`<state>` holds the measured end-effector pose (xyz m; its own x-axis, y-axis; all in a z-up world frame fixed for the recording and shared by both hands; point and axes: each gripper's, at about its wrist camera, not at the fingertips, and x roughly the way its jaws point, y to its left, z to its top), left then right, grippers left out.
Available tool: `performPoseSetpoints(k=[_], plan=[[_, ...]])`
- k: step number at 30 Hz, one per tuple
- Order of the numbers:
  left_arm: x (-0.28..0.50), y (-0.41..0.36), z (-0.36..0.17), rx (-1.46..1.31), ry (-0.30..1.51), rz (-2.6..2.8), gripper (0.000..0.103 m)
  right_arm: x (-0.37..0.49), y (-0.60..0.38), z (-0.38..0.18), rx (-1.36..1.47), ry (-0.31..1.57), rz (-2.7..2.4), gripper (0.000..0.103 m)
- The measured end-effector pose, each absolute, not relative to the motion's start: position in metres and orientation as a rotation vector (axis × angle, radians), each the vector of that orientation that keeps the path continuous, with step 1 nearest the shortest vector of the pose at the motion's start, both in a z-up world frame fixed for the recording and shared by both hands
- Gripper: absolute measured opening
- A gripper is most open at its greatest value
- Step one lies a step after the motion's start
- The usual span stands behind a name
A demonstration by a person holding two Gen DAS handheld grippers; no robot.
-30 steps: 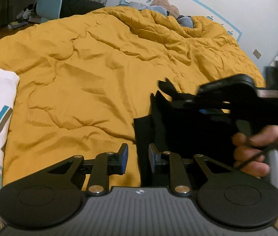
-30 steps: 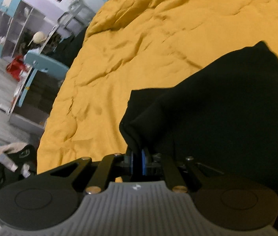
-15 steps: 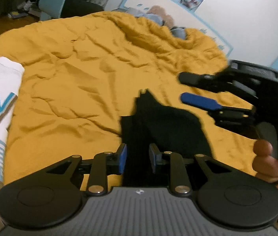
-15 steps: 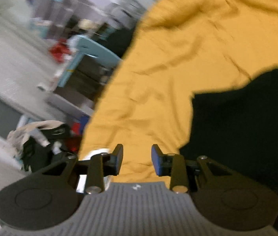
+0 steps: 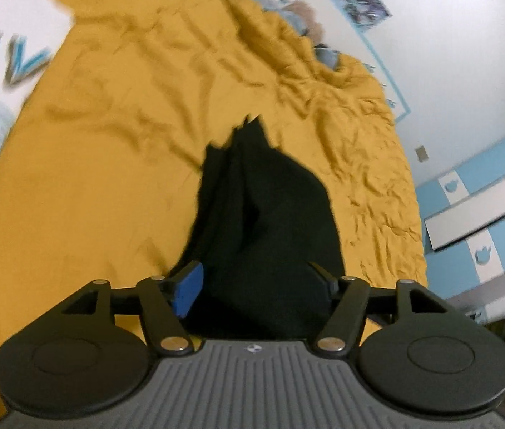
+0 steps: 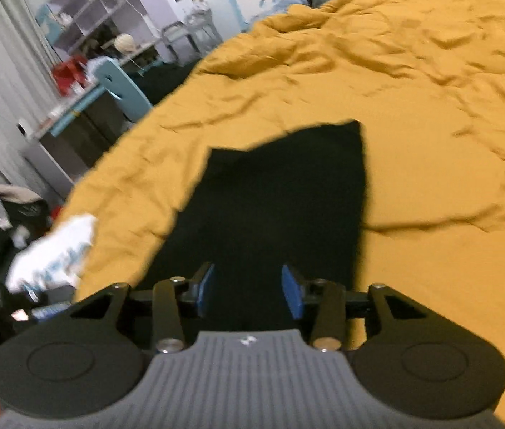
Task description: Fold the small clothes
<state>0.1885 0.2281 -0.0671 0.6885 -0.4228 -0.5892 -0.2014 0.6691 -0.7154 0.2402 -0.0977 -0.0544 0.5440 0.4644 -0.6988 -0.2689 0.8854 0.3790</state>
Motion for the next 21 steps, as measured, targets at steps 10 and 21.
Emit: performPoseSetpoints(k=[10,21], plan=[[0.208,0.221,-0.111,-1.0,0.871,-0.167,0.041,0.18,-0.1,-0.076,-0.027,0.856,0.452,0.076],[0.216,0.199,-0.033,-0.803,0.737,-0.181,0.004,0.195,-0.082,-0.101,-0.044,0.873,0.328,0.033]])
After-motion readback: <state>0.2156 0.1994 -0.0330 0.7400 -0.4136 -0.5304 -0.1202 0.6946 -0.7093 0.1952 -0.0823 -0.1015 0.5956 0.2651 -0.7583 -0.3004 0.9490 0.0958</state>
